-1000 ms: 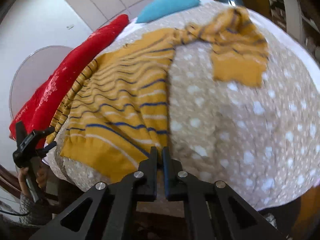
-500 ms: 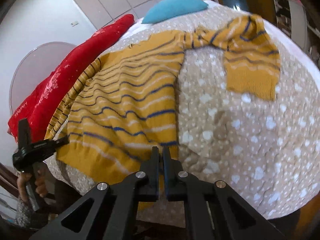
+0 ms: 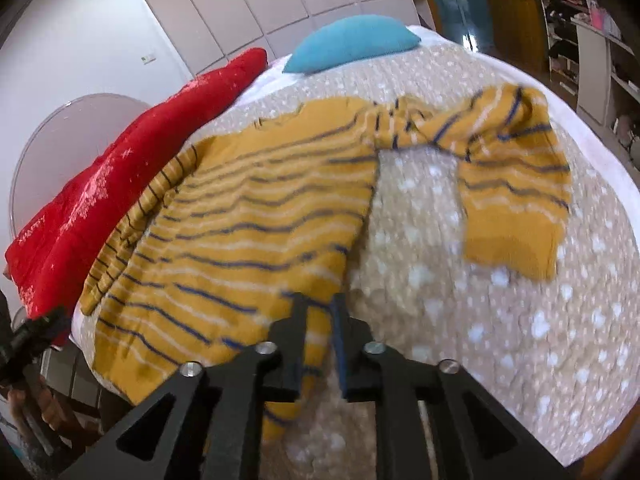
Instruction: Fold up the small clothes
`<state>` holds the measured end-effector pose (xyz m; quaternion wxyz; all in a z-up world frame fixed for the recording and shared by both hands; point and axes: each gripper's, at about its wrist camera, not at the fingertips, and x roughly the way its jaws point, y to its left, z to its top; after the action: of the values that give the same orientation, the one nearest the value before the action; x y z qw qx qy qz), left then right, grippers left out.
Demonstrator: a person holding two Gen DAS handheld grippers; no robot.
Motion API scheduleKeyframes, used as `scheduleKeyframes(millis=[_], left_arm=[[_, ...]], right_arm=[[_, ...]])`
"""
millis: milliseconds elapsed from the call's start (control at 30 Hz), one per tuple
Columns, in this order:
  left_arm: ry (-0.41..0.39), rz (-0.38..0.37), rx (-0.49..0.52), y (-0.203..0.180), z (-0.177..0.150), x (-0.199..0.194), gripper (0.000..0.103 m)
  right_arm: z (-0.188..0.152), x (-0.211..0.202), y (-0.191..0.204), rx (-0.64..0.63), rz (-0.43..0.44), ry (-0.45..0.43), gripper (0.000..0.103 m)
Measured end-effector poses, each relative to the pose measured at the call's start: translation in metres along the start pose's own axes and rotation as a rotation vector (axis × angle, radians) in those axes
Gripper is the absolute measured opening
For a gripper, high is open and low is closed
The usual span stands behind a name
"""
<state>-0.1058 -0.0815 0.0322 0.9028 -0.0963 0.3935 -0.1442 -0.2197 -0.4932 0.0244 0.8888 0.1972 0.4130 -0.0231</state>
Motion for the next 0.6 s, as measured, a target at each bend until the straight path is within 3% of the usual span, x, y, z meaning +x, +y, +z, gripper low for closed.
scheduleKeyframes(millis=[67,200,267,400,500,600], left_arm=[[-0.012,-0.005,0.052,-0.020,0.019,0.016,0.098],[0.014,0.000,0.099,-0.053,0.046,0.074,0.098],[0.056,0.003,0.086,-0.061,0.052,0.108,0.098],[0.156,0.035,0.008,-0.061,0.052,0.174,0.098],[0.202,0.088,-0.045,-0.054,0.043,0.199,0.098],[0.171,0.129,-0.014,-0.059,0.039,0.202,0.099]], right_arm=[[0.012,0.005,0.007,-0.027,-0.018,-0.010,0.030],[0.042,0.034,0.022,-0.078,-0.054,-0.017,0.037],[0.056,0.055,0.028,-0.100,-0.078,-0.013,0.047],[0.082,0.113,0.029,-0.105,-0.156,0.039,0.048],[0.090,0.147,0.024,-0.094,-0.198,0.084,0.049],[0.096,0.157,0.026,-0.099,-0.207,0.056,0.070]])
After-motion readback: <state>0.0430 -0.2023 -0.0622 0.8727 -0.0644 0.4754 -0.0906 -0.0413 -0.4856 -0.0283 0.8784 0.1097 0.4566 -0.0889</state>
